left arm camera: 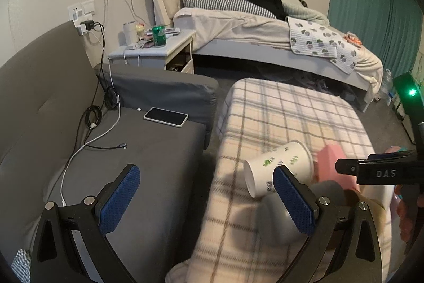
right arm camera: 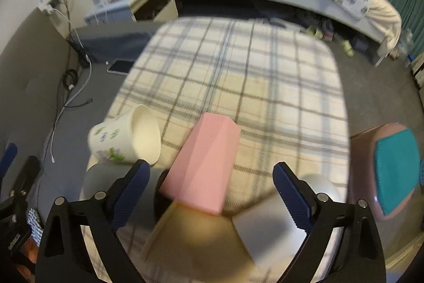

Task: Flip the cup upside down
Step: 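Reach the right gripper down to the pink hexagonal cup and grasp it, then lift the pink cup with the right gripper and rotate it upright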

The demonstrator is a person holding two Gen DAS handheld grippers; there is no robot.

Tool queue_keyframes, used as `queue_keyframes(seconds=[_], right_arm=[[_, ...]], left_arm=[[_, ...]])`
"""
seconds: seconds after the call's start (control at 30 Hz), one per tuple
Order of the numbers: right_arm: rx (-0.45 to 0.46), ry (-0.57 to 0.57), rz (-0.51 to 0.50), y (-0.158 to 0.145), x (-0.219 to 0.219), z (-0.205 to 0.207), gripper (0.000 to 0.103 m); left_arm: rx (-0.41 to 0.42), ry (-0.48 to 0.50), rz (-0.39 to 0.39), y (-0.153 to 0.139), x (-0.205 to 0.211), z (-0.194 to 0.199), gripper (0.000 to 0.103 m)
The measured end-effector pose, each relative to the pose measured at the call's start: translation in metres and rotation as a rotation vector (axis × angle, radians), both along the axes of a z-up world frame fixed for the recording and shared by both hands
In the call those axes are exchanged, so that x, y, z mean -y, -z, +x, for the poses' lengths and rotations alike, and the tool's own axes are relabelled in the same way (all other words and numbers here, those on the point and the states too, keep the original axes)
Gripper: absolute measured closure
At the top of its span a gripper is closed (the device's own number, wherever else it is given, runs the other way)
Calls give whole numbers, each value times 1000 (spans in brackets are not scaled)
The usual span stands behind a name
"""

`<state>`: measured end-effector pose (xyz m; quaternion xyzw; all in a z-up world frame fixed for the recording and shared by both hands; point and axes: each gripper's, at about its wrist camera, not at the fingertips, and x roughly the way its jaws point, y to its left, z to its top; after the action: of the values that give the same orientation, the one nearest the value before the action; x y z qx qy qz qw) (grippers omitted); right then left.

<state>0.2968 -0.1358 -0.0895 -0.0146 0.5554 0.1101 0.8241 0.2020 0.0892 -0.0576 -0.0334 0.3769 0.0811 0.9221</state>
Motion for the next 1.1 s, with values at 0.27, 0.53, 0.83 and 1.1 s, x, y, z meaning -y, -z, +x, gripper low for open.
queue_keyframes(seconds=[0.27, 0.53, 0.83, 1.1], right_arm=[[-154, 8, 25, 42, -2, 38, 17], [-243, 18, 77, 62, -8, 51, 38], [-26, 29, 101, -26, 5, 26, 42], [97, -22, 110, -120, 10, -50, 42]], left_arm=[[-53, 16, -14, 21, 4, 20, 0], [-53, 7, -11, 17, 1, 11, 0], [25, -7, -5, -30, 3, -20, 0], [135, 2, -6, -84, 12, -79, 0]])
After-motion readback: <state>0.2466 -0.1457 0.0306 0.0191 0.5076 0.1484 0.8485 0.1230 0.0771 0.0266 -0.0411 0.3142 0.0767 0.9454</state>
